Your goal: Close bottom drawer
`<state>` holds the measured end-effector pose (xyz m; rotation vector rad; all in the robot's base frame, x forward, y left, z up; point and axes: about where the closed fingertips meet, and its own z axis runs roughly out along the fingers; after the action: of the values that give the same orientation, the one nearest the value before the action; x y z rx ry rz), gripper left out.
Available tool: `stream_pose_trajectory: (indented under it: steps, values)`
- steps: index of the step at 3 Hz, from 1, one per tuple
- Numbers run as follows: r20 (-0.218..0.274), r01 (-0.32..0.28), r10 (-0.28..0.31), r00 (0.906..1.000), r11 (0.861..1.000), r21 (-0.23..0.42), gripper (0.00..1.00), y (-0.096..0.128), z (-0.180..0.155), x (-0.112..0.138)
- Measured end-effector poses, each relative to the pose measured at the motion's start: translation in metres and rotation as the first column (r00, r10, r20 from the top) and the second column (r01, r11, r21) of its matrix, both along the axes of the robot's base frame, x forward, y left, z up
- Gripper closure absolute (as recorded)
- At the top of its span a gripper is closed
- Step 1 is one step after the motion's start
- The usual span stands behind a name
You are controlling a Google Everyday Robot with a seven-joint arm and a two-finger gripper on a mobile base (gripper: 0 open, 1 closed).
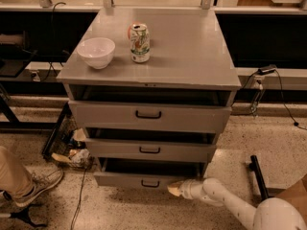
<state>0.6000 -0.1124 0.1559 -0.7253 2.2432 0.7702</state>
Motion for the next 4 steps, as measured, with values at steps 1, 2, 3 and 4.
stream_pose_trajectory:
  steps: [1, 2, 3, 4]
  values:
    - [0.029, 0.012, -0.012, 0.9995, 1.0, -0.01, 1.0, -0.008, 0.005, 0.011]
    - [0.092, 0.036, -0.033, 0.9952, 0.999, -0.029, 1.0, -0.025, 0.017, 0.041]
    - [0.12, 0.048, -0.043, 0.9918, 0.998, -0.039, 1.0, -0.034, 0.024, 0.051]
    - [0.12, 0.048, -0.043, 0.9918, 0.998, -0.039, 1.0, -0.034, 0.024, 0.049]
